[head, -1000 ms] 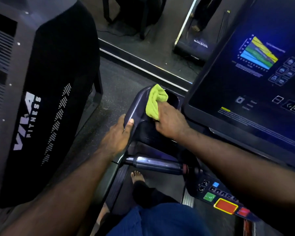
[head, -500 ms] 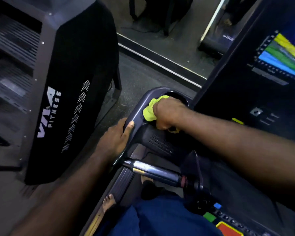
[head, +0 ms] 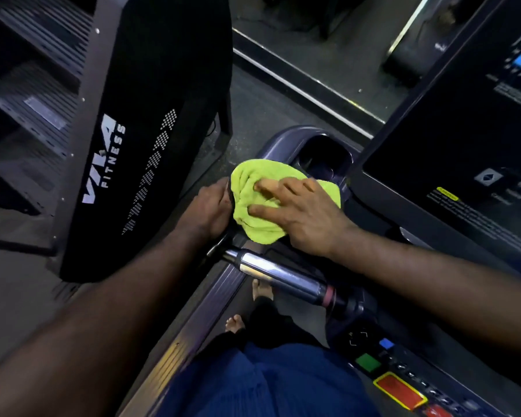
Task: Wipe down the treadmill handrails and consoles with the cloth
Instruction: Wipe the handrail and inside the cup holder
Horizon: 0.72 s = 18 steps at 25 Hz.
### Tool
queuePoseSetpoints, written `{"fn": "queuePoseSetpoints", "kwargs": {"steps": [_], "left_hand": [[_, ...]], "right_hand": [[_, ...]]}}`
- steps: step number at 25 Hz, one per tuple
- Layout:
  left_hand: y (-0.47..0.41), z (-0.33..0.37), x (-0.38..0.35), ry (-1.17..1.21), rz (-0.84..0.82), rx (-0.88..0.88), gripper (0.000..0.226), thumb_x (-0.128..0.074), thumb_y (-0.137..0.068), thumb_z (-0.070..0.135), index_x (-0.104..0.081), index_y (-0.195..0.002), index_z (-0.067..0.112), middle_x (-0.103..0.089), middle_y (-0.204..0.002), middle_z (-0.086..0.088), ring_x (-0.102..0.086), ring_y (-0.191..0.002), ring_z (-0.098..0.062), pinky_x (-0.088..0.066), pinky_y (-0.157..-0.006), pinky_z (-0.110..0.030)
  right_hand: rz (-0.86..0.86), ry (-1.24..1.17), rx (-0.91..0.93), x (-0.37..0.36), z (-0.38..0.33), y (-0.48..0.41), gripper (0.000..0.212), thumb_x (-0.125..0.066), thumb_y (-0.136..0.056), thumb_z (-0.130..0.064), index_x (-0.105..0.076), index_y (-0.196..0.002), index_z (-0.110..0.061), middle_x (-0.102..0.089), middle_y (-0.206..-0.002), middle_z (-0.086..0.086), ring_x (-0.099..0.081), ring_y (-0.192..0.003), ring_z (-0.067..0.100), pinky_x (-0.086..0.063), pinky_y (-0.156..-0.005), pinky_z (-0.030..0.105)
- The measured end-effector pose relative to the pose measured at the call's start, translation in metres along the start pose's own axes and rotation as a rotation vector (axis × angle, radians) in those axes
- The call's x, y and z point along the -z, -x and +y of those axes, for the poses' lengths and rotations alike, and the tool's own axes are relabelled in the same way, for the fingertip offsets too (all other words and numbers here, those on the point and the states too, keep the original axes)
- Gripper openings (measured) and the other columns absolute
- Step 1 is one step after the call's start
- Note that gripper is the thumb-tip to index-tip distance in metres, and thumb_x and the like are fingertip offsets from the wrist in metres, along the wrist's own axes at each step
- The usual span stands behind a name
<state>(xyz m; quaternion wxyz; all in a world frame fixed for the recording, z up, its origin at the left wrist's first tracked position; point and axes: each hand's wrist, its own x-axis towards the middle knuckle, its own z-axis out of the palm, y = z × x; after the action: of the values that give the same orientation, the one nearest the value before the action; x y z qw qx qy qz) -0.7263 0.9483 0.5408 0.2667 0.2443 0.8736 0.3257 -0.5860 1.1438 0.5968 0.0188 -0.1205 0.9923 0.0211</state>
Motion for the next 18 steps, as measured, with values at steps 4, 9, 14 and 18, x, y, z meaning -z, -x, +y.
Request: {"fn": "queuePoseSetpoints", "kwargs": {"steps": [4,9,14,18], "left_hand": [[0.004,0.002,0.004,0.046,0.158,-0.018,0.049,-0.024,-0.114,0.048,-0.057,-0.089,0.021,-0.069,-0.11,-0.024,-0.063,-0.108,-0.042,-0.047,-0.096,-0.051],[0.038,-0.004,-0.001,-0.188,-0.047,0.068,0.076,-0.009,-0.103,0.073,-0.037,-0.156,0.028,-0.052,-0.152,-0.02,-0.051,-0.138,-0.043,-0.04,-0.114,-0.056],[0.072,-0.012,-0.002,-0.338,-0.051,0.057,0.1,-0.033,-0.092,0.087,-0.008,-0.165,0.024,-0.04,-0.161,-0.015,-0.051,-0.139,-0.04,-0.045,-0.11,-0.056],[0.073,-0.008,-0.013,-0.488,0.082,0.006,0.091,-0.049,-0.097,0.07,-0.017,-0.162,0.015,-0.05,-0.147,-0.019,-0.061,-0.124,-0.041,-0.054,-0.092,-0.054]], "right_hand": [[-0.199,0.112,0.047,0.004,-0.005,-0.003,0.067,-0.047,-0.087,-0.079,-0.059,-0.138,-0.039,-0.031,-0.168,0.002,-0.016,-0.16,0.037,-0.006,-0.121,0.073],[-0.255,0.171,0.196,-0.001,-0.001,-0.012,0.044,-0.051,-0.087,-0.038,-0.068,-0.127,-0.03,-0.049,-0.155,0.007,-0.044,-0.14,0.042,-0.047,-0.1,0.051],[-0.435,0.304,0.431,0.025,0.014,0.014,0.057,-0.042,-0.089,-0.047,-0.054,-0.144,-0.044,-0.06,-0.137,-0.014,-0.052,-0.123,0.027,-0.052,-0.078,0.038],[-0.347,0.279,0.405,0.024,0.01,-0.004,0.056,-0.036,-0.088,-0.044,-0.063,-0.137,-0.04,-0.061,-0.132,-0.014,-0.051,-0.111,0.025,-0.048,-0.078,0.038]]}}
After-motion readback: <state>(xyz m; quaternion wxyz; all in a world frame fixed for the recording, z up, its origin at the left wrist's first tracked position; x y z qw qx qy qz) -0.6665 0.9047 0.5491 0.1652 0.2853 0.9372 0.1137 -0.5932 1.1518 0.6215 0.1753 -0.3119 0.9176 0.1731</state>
